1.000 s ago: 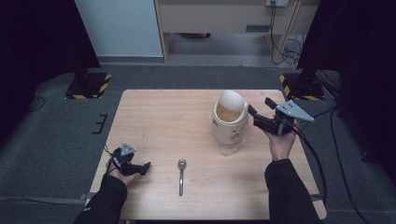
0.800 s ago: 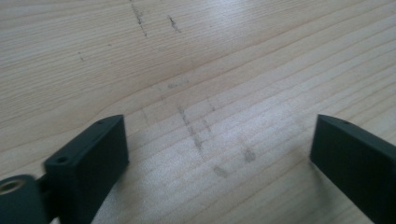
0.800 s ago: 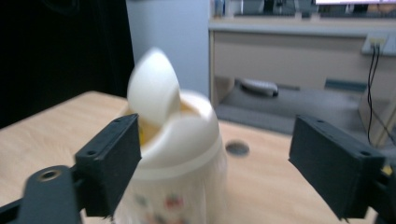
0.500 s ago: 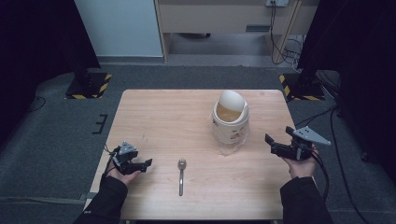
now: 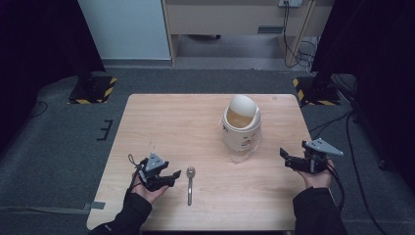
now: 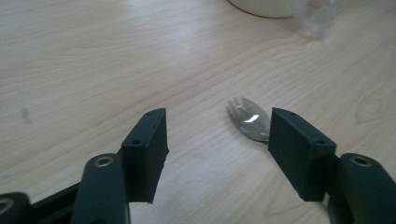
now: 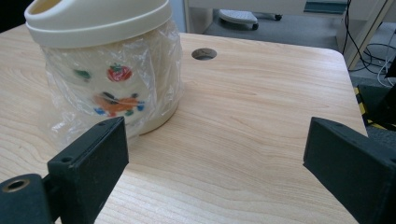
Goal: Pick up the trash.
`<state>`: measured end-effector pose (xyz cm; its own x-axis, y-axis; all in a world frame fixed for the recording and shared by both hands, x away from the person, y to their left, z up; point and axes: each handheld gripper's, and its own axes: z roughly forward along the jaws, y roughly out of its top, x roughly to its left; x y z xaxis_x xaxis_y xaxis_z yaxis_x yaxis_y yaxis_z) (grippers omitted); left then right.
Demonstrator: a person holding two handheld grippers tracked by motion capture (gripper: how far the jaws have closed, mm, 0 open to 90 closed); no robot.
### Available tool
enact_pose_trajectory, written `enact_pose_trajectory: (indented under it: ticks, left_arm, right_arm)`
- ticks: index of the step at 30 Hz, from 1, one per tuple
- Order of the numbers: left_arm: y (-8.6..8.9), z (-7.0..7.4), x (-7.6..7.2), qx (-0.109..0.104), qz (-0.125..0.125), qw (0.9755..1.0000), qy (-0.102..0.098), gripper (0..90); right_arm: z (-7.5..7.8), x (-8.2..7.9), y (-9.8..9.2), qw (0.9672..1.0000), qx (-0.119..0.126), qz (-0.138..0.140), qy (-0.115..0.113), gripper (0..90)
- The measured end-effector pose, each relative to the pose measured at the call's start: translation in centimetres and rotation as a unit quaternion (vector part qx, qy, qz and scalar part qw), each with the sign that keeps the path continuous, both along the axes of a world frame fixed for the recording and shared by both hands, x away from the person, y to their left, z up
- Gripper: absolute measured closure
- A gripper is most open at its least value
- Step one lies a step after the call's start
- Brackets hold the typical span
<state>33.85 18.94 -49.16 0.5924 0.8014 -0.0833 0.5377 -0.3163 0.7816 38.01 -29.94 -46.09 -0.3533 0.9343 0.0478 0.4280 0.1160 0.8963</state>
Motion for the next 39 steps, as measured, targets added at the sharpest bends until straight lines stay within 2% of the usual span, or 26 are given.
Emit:
enact_pose_trajectory:
  ticks: [4, 7, 10, 14, 16, 19, 20, 25, 30, 32, 36, 39]
  left_arm:
    - [-1.7, -0.5, -0.4, 0.003, 0.001, 0.9998, 0.022, 42.8]
    - [-3.0, -1.2, -0.6, 0.023, -0.006, 0.9991, 0.036, 45.2]
    - [-4.2, -2.0, -0.6, 0.041, -0.012, 0.998, 0.046, 48.1]
    - [-5.2, -2.6, -0.6, 0.053, -0.019, 0.9969, 0.055, 49.5]
    - [-5.5, -2.9, -0.8, 0.066, -0.021, 0.9959, 0.057, 50.3]
    - [-5.6, -2.9, -0.8, 0.078, -0.021, 0.9955, 0.049, 54.1]
    - [-5.5, -2.9, -0.8, 0.079, -0.02, 0.9956, 0.048, 58.4]
    - [-5.1, -3.0, -0.7, 0.077, -0.017, 0.996, 0.041, 64.8]
    - [-4.4, -3.0, -0.1, 0.067, -0.014, 0.9966, 0.046, 78.8]
    - [-4.2, -3.1, 0.1, 0.058, -0.013, 0.997, 0.051, 78.9]
    - [-4.1, -2.9, 0.3, 0.061, -0.02, 0.9966, 0.053, 79.3]
    - [-3.9, -2.2, 0.3, 0.051, -0.024, 0.9978, 0.034, 79.3]
  right_arm:
    - [-0.5, 0.2, 0.1, 0.9999, -0.012, 0.0, 0.011, 7.0]
    - [-0.7, 0.3, 0.2, 0.9997, -0.018, 0.0, 0.018, 7.0]
    - [-0.6, 0.4, 0.1, 0.9997, -0.017, -0.001, 0.016, 7.1]
    - [-0.7, 0.4, 0.1, 0.9997, -0.018, 0.0, 0.017, 7.1]
    - [-0.8, 0.4, 0.2, 0.9996, -0.019, 0.0, 0.02, 7.1]
    - [-0.9, 0.5, 0.2, 0.9995, -0.021, 0.002, 0.022, 7.1]
    - [-0.9, 0.5, 0.2, 0.9995, -0.023, 0.002, 0.023, 7.1]
    - [-1.0, 0.5, 0.3, 0.9994, -0.024, 0.004, 0.024, 7.2]
    - [-1.0, 0.6, 0.4, 0.9993, -0.026, 0.006, 0.028, 7.3]
    - [-1.0, 0.6, 0.5, 0.9992, -0.026, 0.006, 0.029, 7.2]
    - [-1.0, 0.6, 0.4, 0.9993, -0.025, 0.006, 0.028, 7.3]
    - [-0.9, 0.6, 0.3, 0.9995, -0.021, 0.005, 0.024, 7.3]
